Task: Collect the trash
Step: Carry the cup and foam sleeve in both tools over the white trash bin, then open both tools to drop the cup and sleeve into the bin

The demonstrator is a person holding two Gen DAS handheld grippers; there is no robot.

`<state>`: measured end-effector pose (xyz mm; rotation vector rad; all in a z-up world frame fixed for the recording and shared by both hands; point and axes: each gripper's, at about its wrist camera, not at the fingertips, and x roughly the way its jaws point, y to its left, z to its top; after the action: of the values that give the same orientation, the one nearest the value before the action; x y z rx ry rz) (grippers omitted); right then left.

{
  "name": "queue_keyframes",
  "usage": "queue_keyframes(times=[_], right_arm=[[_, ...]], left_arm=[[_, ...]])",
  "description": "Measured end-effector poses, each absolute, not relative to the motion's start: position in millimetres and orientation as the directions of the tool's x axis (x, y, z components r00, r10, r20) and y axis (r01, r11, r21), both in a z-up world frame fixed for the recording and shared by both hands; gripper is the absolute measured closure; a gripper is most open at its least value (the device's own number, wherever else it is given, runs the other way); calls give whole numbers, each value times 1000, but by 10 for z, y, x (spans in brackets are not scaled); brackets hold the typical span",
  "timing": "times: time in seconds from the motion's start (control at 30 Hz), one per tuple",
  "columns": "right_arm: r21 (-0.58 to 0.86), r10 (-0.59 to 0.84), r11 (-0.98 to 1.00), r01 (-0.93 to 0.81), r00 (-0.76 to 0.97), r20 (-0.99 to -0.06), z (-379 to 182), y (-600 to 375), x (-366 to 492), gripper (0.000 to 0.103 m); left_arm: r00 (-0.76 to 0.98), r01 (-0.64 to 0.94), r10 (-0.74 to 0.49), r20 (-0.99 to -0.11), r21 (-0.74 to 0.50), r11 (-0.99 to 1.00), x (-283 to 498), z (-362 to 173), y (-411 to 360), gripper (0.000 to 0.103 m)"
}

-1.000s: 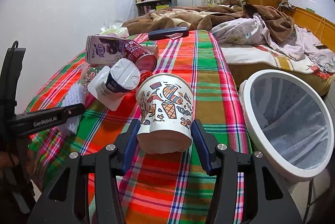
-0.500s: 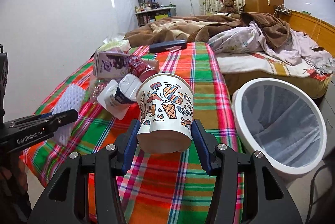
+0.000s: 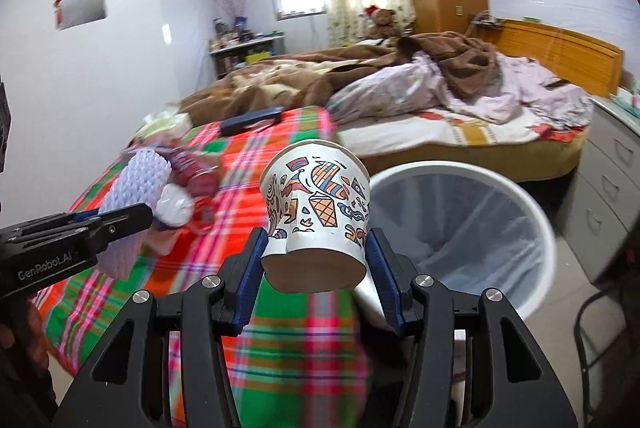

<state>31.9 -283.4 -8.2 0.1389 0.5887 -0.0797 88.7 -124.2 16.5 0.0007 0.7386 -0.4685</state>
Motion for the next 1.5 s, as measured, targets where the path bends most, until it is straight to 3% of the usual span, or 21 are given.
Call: queue_keyframes(times=[0.43,0.8,0.9,1.0,1.1,1.17,1.5], right_arm=[[84,-200,946,313,769,-607,-192,-3462,362,51],[44,-241,930,365,695,-678,-353,-3818,388,50],[38,-243,928,369,682,-690,-384,-3881,412,50],[46,-228,930,364,672,-704,-421,-3911,430,50],[46,-230,929,367,671,-705,-440,-3922,406,49],[45,-234,927,371,668,-706,-439,-3919,385,39],[77,-232,926,371,715,-660,-298,-3839,289,39]], left_arm=[[462,619,-563,-685,-205,758,1118,78,-2427,73],[396,671,-556,-731,-182,718,1282,-162,-2998,72],[378,668,-553,-742,-195,719,1333,-230,-3054,67],[386,669,-547,-743,-184,721,1340,-269,-3097,47],[384,664,-549,-742,-192,723,1358,-276,-3081,47],[389,660,-545,-743,-188,727,1354,-275,-3060,47],[454,617,-526,-720,-172,768,1202,-133,-2758,47]])
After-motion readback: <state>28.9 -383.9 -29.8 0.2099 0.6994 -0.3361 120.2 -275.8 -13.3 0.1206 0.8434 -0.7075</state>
